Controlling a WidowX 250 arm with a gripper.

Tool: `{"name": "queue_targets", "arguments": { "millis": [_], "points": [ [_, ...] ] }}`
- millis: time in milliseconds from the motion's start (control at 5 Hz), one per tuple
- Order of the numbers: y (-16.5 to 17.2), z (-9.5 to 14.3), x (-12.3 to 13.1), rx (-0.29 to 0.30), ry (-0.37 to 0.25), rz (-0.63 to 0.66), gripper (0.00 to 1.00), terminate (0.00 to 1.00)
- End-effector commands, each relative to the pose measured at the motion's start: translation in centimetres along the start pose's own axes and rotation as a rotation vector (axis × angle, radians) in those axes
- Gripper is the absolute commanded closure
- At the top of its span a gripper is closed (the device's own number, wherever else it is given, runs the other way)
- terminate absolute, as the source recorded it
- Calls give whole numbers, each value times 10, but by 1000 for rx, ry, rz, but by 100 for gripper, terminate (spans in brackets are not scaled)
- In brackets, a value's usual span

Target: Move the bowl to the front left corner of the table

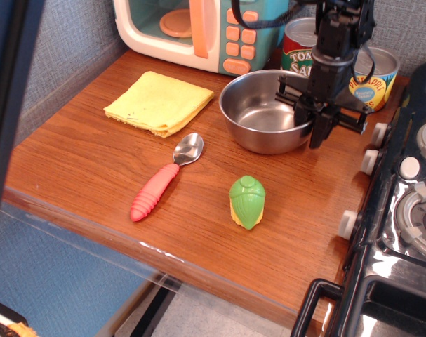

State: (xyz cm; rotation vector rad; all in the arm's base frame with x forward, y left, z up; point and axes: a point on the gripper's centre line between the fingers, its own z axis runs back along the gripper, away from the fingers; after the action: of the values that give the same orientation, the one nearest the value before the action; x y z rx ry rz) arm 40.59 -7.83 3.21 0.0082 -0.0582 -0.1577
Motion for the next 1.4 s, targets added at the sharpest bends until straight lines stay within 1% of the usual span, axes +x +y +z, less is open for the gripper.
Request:
{"name": "queue_targets", "arguments": {
  "millis": [0,200,400,600,800,1000,1200],
  "points": [
    [2,83,-2,-43,-182,-30,100,0],
    [22,121,-31,-41,-250,13,100,0],
    [57,128,-87,37,-217,109,100,0],
    [95,108,-137,91,-139,175,100,0],
    [121,86,-162,132,-81,240,100,0],
    [145,71,-164,145,-71,297,100,0],
    [163,57,-164,154,-41,341,100,0]
  ]
}}
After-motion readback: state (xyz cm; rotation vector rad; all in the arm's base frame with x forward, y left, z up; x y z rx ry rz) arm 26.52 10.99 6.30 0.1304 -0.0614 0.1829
